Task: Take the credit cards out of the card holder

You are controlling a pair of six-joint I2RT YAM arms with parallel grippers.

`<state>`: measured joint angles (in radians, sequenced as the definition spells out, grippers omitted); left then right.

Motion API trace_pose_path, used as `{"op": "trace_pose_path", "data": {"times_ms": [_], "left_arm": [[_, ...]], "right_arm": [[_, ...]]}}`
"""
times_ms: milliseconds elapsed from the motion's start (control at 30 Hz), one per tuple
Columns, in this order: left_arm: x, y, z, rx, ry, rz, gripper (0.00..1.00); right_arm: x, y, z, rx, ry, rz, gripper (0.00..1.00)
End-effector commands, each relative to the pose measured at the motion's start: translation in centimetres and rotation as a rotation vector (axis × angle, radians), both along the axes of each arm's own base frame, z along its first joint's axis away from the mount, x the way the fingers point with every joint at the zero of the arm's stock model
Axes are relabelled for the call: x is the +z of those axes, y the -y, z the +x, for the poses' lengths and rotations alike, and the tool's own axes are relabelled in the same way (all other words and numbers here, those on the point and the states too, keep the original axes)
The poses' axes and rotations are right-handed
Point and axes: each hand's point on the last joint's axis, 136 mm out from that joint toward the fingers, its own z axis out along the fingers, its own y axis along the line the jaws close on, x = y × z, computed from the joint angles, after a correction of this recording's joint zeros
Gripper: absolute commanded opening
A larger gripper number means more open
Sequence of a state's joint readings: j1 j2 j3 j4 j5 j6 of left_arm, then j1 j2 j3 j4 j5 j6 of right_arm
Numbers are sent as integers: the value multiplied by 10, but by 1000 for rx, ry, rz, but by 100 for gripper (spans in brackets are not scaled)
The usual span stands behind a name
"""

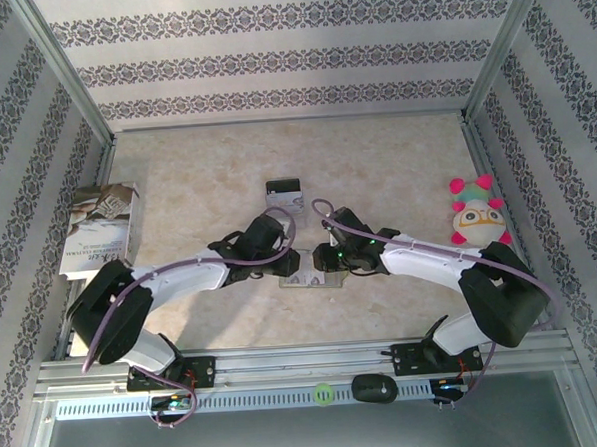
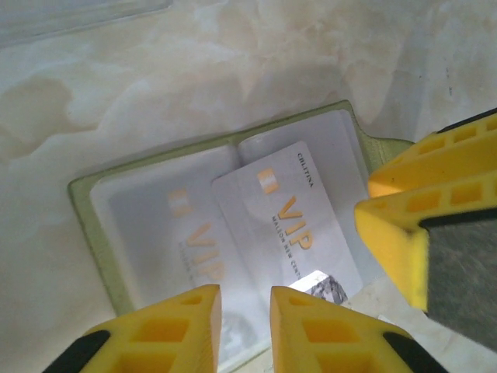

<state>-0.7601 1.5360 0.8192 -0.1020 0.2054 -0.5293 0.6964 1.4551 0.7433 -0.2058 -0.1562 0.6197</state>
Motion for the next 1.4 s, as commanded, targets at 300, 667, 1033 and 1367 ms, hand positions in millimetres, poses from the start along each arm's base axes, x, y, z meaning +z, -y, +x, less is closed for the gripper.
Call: {"op": "trace_pose_path", "data": {"times_ms": [300,667,1033,1367], "left_arm": [[-42,-8,-13,-77,-54,185,18],[-67,-10,-27,-74,-128,201,17],[-74,-13,-32,-68,-155,214,16],[-34,-23,-23,-12,-49,181,24]], "right_arm": [[-10,-7,0,54,-46,44,29],[-26,0,-4,29,-101,39,30],[-34,-5,-6,8,-139,72,30],[-26,3,-3,-8,-101,62,31]]}}
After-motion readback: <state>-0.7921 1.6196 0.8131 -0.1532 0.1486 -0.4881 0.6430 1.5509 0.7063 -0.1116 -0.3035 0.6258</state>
